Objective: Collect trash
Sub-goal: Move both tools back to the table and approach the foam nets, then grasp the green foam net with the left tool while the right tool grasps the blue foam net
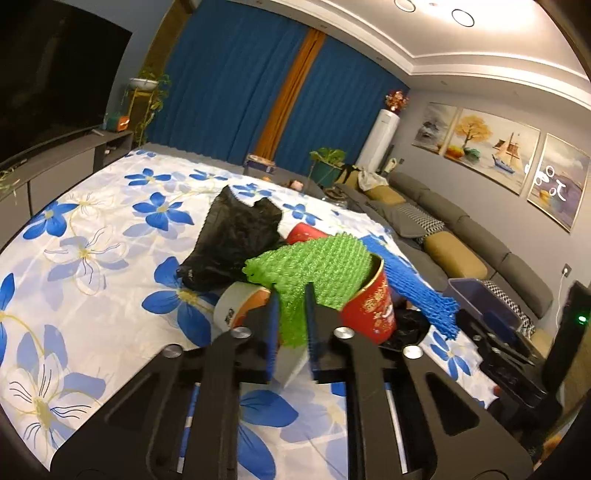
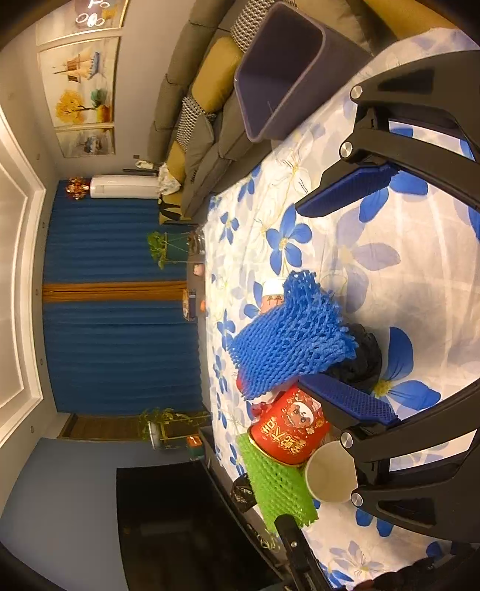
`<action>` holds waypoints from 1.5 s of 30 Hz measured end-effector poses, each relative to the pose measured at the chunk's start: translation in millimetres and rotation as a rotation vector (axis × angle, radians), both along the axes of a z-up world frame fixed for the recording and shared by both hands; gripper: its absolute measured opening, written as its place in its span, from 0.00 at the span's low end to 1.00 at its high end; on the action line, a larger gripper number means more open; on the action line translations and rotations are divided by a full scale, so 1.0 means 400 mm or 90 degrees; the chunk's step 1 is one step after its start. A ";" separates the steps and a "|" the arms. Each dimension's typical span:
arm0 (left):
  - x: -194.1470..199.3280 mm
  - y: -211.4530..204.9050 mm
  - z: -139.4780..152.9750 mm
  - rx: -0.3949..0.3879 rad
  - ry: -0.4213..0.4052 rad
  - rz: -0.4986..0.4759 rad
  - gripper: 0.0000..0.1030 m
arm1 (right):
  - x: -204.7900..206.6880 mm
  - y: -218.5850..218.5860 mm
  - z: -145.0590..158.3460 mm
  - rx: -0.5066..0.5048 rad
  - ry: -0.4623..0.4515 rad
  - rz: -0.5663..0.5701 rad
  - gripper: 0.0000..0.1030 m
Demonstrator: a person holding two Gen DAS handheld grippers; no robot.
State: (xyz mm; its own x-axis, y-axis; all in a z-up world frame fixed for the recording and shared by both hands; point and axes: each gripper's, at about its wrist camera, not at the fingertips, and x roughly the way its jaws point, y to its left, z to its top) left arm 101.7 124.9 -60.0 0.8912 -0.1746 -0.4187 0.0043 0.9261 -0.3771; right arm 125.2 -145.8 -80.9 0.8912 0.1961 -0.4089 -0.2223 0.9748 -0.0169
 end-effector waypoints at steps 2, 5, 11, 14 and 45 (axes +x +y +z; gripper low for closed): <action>-0.012 -0.007 0.008 0.001 -0.013 -0.006 0.07 | 0.012 0.001 -0.006 0.010 0.014 0.005 0.82; -0.036 -0.019 0.030 0.009 -0.037 -0.010 0.07 | 0.025 0.007 -0.010 0.018 0.025 0.010 0.81; -0.069 -0.030 0.064 0.013 -0.070 -0.017 0.06 | 0.045 0.032 -0.023 0.008 0.044 0.024 0.69; -0.082 -0.040 0.078 0.020 -0.080 -0.021 0.06 | 0.060 0.034 -0.031 0.013 0.060 0.030 0.58; -0.106 -0.052 0.104 0.036 -0.110 -0.018 0.06 | 0.016 0.028 0.029 0.021 0.008 0.051 0.06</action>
State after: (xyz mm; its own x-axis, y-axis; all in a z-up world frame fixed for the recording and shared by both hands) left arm 59.4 103.9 -18.5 0.9459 -0.1810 -0.2694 0.0906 0.9443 -0.3165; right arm 131.6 -134.6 -69.4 0.8669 0.2803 -0.4123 -0.2997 0.9539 0.0183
